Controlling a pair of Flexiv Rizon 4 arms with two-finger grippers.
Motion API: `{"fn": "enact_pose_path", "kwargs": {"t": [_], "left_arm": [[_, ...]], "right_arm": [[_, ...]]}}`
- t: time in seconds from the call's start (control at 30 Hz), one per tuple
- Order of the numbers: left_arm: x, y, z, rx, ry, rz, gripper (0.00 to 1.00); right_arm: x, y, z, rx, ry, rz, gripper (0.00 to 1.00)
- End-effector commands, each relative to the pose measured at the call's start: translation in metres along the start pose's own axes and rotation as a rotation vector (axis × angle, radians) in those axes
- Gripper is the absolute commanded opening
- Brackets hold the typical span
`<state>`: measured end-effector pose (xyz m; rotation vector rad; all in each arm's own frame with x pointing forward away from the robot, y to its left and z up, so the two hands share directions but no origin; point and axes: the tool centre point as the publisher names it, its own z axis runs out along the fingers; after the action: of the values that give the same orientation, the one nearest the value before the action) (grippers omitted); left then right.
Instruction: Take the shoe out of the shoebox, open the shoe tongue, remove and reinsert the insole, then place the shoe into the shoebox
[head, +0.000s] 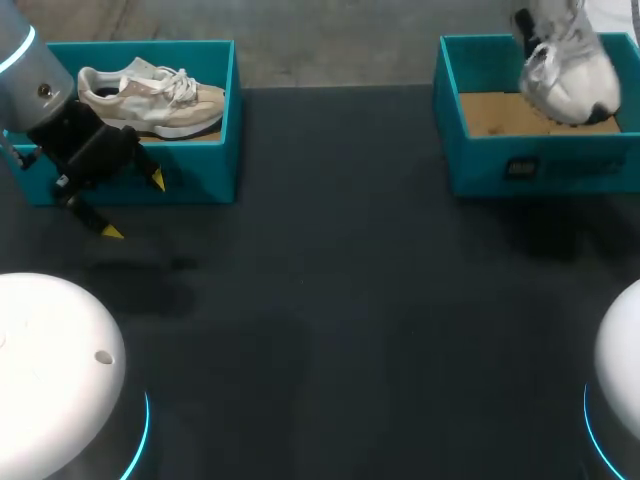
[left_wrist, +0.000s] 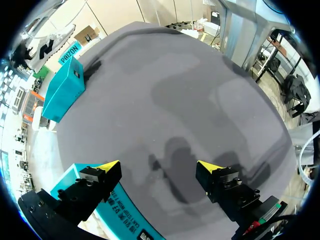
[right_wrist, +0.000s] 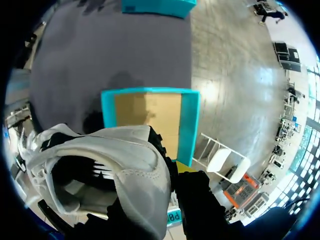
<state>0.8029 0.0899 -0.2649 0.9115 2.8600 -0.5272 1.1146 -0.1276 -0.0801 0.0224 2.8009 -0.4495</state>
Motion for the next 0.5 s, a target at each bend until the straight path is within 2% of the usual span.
{"fn": "enact_pose_path", "kwargs": {"t": [0.03, 0.27, 0.5], "left_arm": [[0.000, 0.000, 0.000, -0.002, 0.004, 0.000, 1.00], [0.000, 0.000, 0.000, -0.002, 0.004, 0.000, 1.00], [0.000, 0.000, 0.000, -0.002, 0.004, 0.000, 1.00]], "right_arm": [[-0.027, -0.012, 0.020, -0.043, 0.033, -0.028, 0.00], [-0.054, -0.018, 0.047, -0.032, 0.051, -0.070, 0.00], [-0.076, -0.021, 0.064, -0.047, 0.056, -0.043, 0.00]]}}
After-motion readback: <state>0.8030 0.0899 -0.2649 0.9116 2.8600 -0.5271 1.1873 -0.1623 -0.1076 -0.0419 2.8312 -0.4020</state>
